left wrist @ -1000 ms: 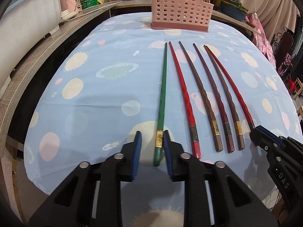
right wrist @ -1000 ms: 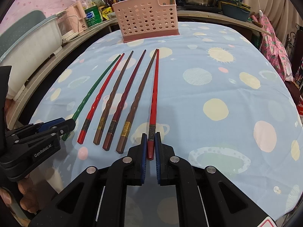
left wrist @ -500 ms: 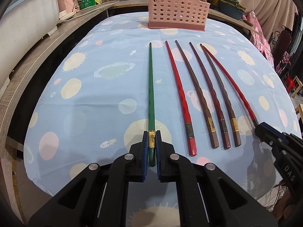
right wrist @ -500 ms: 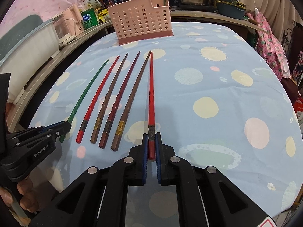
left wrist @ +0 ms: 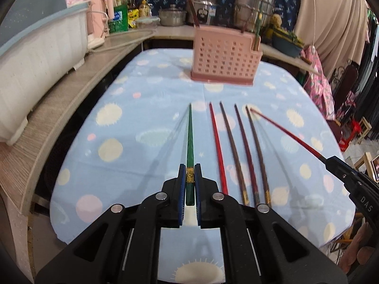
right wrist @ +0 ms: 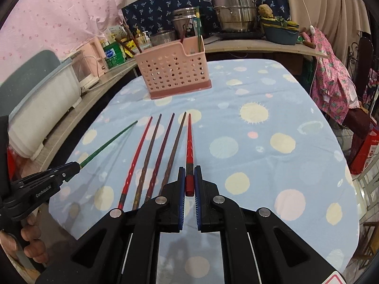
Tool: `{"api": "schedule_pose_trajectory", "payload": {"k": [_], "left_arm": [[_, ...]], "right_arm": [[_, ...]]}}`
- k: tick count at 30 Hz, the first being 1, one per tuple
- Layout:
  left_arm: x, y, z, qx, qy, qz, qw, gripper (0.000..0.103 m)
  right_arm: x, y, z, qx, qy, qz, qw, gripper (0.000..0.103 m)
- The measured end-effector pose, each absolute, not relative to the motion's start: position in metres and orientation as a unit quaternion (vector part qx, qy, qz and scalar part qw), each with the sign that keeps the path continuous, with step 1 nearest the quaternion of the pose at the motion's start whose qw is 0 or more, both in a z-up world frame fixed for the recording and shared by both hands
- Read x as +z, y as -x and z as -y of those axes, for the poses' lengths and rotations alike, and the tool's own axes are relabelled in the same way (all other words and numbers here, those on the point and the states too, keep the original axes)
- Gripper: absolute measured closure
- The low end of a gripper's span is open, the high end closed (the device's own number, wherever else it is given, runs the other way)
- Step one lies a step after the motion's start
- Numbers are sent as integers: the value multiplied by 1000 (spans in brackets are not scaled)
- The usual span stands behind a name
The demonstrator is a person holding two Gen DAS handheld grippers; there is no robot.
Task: Organize utensils
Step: 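Lift both held chopsticks and carry them over the pink holder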
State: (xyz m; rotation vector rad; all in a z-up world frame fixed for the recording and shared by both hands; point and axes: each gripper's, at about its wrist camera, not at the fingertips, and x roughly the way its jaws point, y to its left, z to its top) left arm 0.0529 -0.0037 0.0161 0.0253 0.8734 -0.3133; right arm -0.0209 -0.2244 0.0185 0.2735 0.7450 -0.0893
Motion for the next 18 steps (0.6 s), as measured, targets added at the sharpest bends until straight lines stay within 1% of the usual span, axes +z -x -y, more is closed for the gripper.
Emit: {"api": "schedule_pose_trajectory", "payload": {"k": [9,18], "left_arm": [[88,-99,0,-145,23,-369,918,96],[149,-151,16,-160,47,-331,929,97]], "right_arm": [[90,-14,253,-40,-150,-289,945,96],[133,-59,276,-25,-183,-246,951,96]]}}
